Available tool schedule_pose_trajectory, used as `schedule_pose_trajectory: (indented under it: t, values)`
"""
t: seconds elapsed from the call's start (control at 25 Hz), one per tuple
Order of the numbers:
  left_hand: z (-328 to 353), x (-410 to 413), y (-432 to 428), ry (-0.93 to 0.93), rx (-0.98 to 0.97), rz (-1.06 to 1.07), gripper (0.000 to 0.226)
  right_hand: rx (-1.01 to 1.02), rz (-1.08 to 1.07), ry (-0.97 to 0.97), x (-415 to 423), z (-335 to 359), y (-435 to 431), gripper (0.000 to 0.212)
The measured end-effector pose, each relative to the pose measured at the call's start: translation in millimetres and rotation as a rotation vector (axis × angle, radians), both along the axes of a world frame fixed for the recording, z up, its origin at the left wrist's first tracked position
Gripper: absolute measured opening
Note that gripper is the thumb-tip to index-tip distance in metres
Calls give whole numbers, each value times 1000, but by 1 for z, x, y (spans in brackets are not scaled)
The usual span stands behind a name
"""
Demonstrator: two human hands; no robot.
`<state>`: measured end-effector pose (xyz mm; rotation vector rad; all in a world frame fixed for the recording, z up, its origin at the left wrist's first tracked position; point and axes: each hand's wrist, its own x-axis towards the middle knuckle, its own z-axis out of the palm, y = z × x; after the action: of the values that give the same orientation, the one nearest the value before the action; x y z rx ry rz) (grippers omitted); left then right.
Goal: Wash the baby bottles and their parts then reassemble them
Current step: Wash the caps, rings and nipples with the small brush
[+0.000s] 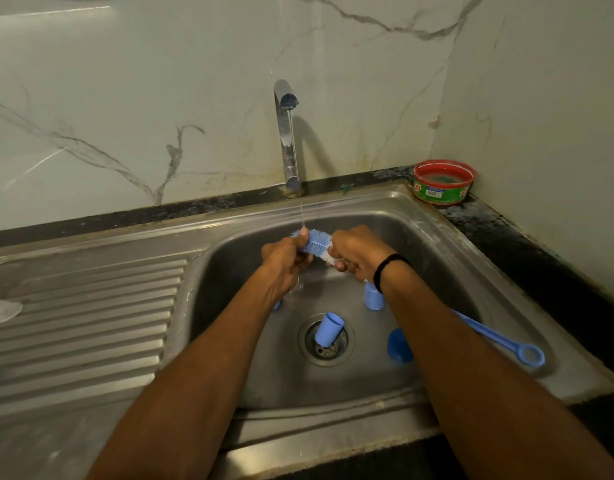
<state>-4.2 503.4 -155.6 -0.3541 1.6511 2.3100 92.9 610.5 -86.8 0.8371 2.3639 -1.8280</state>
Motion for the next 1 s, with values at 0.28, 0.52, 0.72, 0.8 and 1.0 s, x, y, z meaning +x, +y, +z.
schedule_pose_trajectory:
  t: [0.28, 0.52, 0.72, 0.8, 1.0]
  values:
    - [-4, -9, -25, -54, 38, 221, 21, 102, 104, -132, 6, 11, 20, 11]
    - [-12, 0, -17, 253, -281, -23, 40, 130, -25, 3, 2, 2, 22, 11]
    - [-4, 6, -10, 391, -336, -174, 44, 200, -5, 14, -3, -3, 12, 18]
    - [-3, 4, -10, 392, -333, -101, 43, 170, -16, 24, -5, -3, 11, 17]
    - [-3, 6, -12, 487, -381, -144, 46, 305, -74, 55, -6, -4, 9, 17]
